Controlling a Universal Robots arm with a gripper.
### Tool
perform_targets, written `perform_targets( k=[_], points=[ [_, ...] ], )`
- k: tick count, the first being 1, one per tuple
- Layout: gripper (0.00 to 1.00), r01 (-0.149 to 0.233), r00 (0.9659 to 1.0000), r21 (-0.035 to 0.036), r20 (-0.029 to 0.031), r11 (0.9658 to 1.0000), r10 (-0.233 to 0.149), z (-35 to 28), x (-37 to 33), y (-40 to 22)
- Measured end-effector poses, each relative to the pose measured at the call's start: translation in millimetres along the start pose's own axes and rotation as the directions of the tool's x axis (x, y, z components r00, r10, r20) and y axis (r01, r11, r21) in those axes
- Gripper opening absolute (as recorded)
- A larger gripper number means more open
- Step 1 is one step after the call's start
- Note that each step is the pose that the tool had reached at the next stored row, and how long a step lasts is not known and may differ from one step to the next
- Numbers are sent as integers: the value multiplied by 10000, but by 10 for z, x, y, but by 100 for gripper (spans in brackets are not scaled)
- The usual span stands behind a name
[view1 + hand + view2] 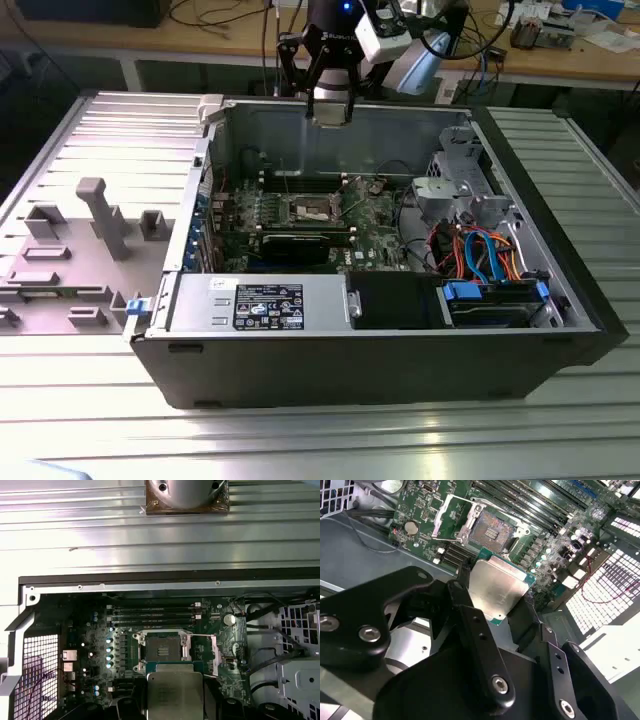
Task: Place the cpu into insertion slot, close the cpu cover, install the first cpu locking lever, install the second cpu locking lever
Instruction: 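Place the cpu into insertion slot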
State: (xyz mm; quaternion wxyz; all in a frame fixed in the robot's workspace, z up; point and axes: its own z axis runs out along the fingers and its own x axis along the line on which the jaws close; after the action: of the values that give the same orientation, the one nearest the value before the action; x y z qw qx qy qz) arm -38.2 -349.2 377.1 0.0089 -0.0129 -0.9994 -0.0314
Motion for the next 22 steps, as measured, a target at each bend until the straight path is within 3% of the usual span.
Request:
perform_targets(
  k=[22],
  points=[
    [55, 0, 10000, 0, 0, 10000, 0, 24, 19, 1]
  ],
)
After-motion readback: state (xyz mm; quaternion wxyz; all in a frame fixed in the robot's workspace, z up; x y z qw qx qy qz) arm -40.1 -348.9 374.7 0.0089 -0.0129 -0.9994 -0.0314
